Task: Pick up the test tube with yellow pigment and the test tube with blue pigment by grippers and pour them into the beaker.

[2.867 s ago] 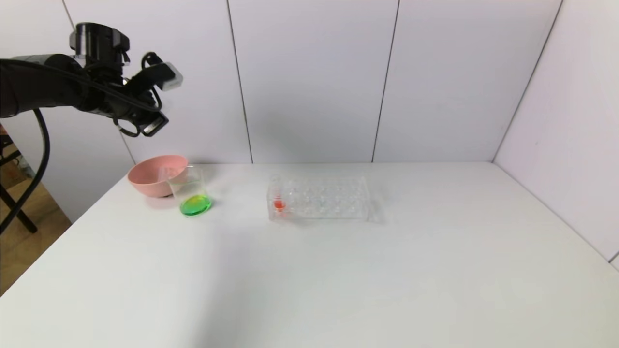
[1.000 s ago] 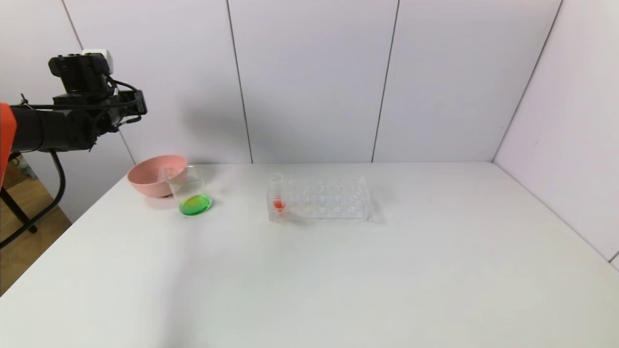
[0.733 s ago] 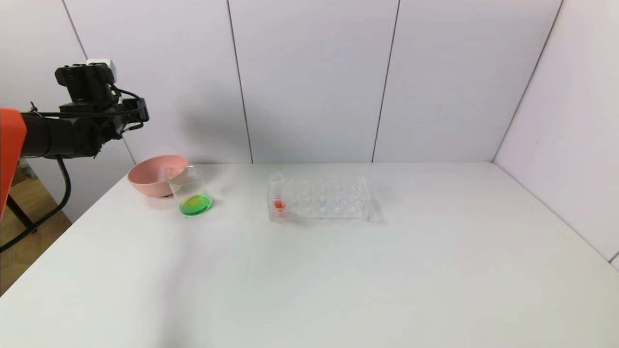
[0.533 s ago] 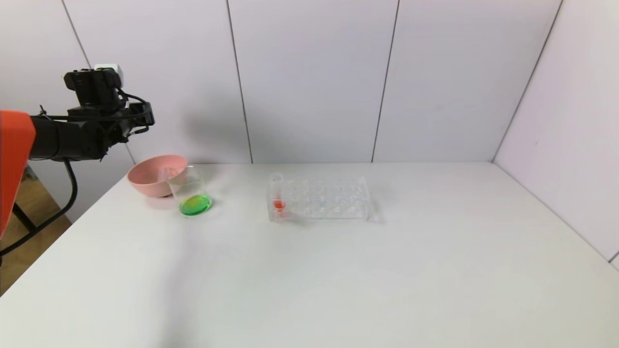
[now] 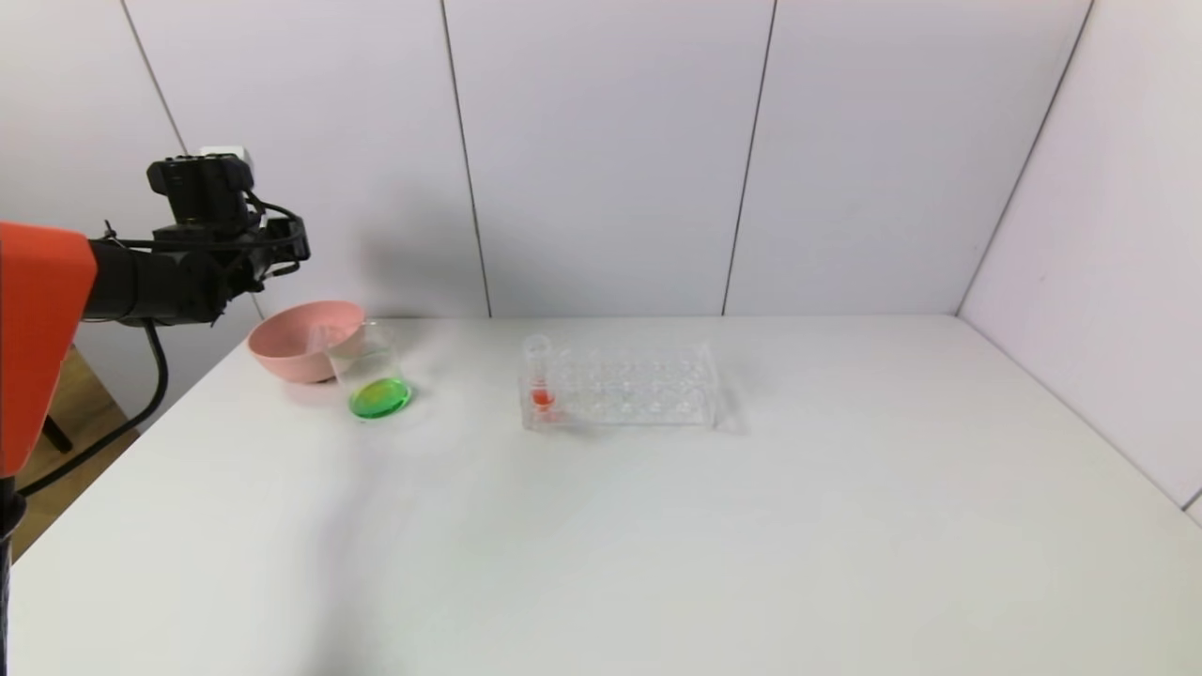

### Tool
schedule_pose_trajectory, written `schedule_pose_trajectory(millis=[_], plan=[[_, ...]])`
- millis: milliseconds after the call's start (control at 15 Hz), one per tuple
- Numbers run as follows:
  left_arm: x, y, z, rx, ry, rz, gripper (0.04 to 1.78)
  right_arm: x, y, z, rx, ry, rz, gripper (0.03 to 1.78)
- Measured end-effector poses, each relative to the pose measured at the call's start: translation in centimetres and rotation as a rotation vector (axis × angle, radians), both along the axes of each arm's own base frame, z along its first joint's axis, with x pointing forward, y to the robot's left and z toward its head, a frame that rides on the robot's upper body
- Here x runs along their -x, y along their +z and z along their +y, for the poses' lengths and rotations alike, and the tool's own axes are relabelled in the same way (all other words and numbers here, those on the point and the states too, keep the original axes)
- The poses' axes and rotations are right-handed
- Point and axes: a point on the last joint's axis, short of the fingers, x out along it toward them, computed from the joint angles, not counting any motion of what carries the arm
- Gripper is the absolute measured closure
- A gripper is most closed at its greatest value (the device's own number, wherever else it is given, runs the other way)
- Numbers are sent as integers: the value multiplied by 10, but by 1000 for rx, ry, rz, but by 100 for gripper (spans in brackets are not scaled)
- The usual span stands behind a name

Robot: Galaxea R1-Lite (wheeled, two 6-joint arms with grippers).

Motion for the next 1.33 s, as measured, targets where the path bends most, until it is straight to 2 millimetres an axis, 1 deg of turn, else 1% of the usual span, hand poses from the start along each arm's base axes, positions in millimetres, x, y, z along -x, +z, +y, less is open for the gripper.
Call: schedule_pose_trajectory(millis=[133,200,333,533,667,733,867,1067,1200,1333], plan=[[-1,-2,-2,11,-4,1,127,0,0,0,0,0,0,10],[-1,-3,-1,16,-3,1,119,0,0,0,0,0,0,10],[-2,-4,-2,19,-4,3,95,0,0,0,0,0,0,10],[-2,-4,-4,19,-8,2,45,0,0,0,0,1,0,10],[-1,-3,-4,19,-8,2,23,0,0,0,0,0,0,10],[0,-2,-5,18,-11,1,14,0,0,0,0,0,0,10],[6,6,-10,18,-21,-10,6,0,0,0,0,0,0,10],[23,29,-18,13,-35,-42,6,0,0,0,0,0,0,10],[47,52,-22,7,-47,-66,6,0,0,0,0,0,0,10],[82,77,-25,-1,-52,-95,6,0,0,0,0,0,0,10]])
